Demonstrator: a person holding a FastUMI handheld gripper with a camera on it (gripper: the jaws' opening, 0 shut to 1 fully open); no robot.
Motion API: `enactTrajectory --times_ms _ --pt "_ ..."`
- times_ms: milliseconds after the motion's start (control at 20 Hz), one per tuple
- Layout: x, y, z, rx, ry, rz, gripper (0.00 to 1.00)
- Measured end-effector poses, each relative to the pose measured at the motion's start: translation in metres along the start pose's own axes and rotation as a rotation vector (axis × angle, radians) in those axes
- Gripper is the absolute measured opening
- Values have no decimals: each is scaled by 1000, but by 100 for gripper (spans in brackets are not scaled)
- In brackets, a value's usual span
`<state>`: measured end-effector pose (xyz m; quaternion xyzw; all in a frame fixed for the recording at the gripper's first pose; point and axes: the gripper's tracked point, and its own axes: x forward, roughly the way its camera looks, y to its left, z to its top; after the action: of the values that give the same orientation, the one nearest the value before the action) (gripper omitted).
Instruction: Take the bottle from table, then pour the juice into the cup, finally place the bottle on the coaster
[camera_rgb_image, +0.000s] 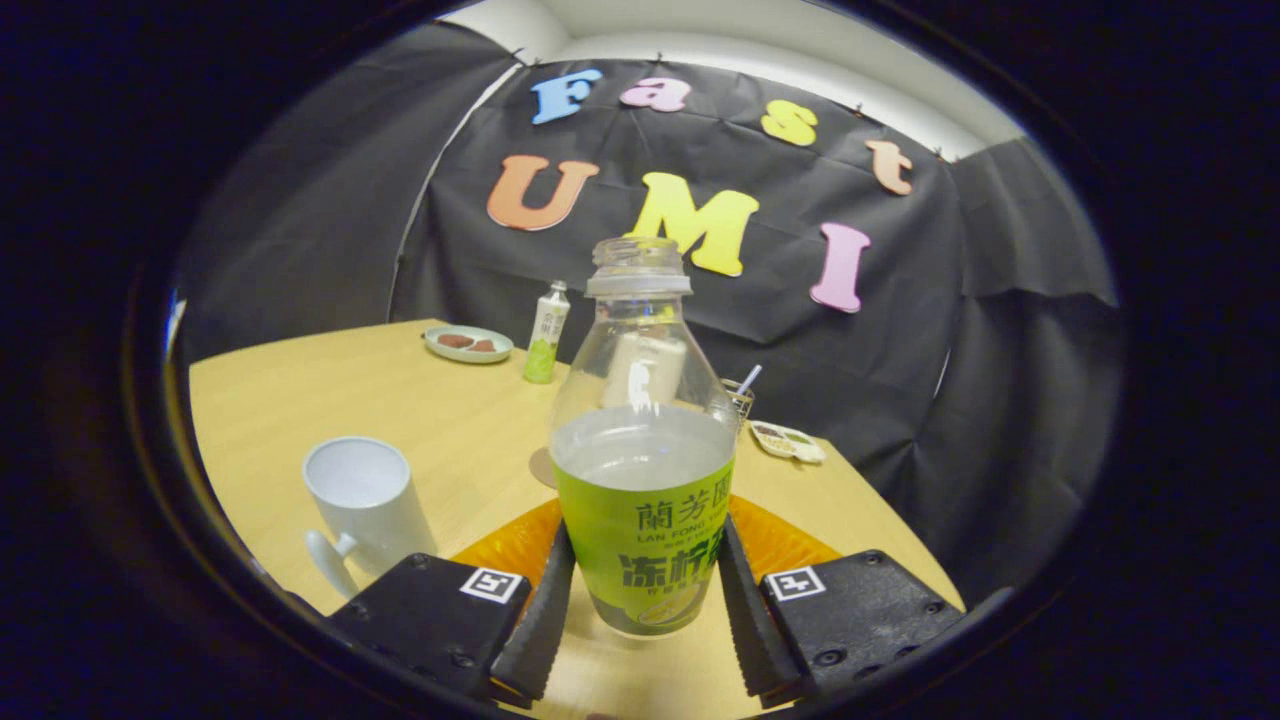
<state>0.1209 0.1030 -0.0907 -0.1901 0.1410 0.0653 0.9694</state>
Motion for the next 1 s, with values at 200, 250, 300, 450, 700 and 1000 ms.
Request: enactTrajectory --times_ms 200,250,300,450,700,1000 --pt "1 5 11 -276 -30 -54 75" --pt "3 5 15 -335 -44 -72 75" --pt "5 5 18 -390 -55 -90 74" --pt "8 3 27 -538 -91 -144 74" --pt "9 6 34 -727 -137 -219 74" --pt "5 5 40 -898 -187 -302 74"
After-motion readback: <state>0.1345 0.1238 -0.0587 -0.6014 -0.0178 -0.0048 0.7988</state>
